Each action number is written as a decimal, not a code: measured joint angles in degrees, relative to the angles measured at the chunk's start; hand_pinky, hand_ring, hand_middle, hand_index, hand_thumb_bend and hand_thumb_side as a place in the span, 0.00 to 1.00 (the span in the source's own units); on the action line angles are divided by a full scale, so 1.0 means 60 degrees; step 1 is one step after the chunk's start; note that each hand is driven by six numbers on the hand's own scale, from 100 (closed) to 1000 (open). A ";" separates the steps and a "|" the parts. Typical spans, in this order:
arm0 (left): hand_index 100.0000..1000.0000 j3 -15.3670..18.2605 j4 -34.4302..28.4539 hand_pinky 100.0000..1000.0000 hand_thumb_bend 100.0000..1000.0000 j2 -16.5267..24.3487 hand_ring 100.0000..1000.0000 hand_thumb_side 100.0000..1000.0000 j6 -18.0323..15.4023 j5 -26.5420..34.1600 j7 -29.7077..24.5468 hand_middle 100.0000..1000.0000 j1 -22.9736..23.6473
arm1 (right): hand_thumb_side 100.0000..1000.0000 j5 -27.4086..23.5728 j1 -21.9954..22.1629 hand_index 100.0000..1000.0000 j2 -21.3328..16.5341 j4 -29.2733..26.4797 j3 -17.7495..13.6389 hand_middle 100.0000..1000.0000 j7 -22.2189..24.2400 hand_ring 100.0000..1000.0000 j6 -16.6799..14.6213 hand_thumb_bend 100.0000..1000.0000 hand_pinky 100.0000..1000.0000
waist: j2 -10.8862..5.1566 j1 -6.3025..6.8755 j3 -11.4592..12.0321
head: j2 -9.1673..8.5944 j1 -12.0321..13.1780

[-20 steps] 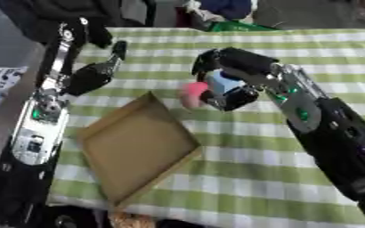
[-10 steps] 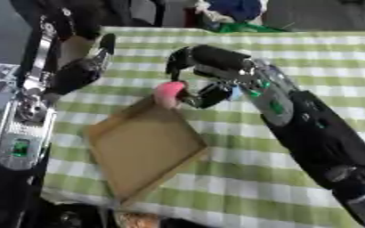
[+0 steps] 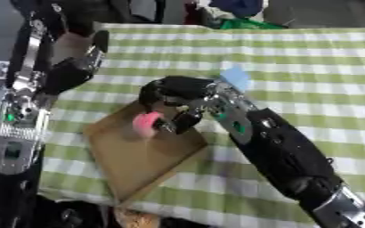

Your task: Pick up objects on the table and place them in the box.

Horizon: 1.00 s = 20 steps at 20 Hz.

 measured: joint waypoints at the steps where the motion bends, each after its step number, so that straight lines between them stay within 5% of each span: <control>1: 0.71 -0.0001 0.0000 0.54 0.23 0.0000 0.51 0.23 0.0000 0.0000 -0.0001 0.46 -0.0028 | 0.00 0.0083 0.0058 0.41 0.0053 0.0016 0.0055 0.70 -0.0009 0.73 -0.0092 0.00 0.80 | 0.0004 -0.0003 -0.0014 | -0.0001 0.0001; 6: 0.71 -0.0041 0.0000 0.54 0.23 -0.0044 0.51 0.23 0.0003 0.0000 -0.0012 0.46 -0.0037 | 0.06 0.0574 0.0248 0.83 0.0189 0.0010 0.0296 0.75 -0.0075 0.76 -0.0520 0.00 0.81 | 0.0024 -0.0009 -0.0089 | -0.0003 0.0015; 8: 0.71 -0.0044 0.0000 0.54 0.23 -0.0069 0.51 0.23 0.0005 0.0000 -0.0017 0.46 -0.0038 | 0.27 0.0787 0.0251 0.95 0.0213 0.0003 0.0347 0.77 -0.0060 0.77 -0.0593 0.00 0.82 | 0.0025 -0.0009 -0.0111 | -0.0003 0.0019; 11: 0.71 -0.0044 -0.0001 0.54 0.23 -0.0069 0.51 0.23 0.0008 0.0000 -0.0020 0.46 -0.0038 | 0.48 0.1154 0.0250 0.99 0.0213 -0.0053 0.0342 0.77 -0.0072 0.77 -0.0587 0.00 0.82 | 0.0025 -0.0007 -0.0174 | -0.0003 0.0046; 20: 0.71 -0.0043 -0.0001 0.54 0.23 -0.0069 0.51 0.23 0.0010 0.0000 -0.0020 0.46 -0.0032 | 0.63 0.1537 0.0151 0.99 0.0011 -0.0163 0.0130 0.76 -0.1017 0.76 -0.0287 0.11 0.81 | 0.0025 0.0020 -0.0348 | -0.0003 0.0150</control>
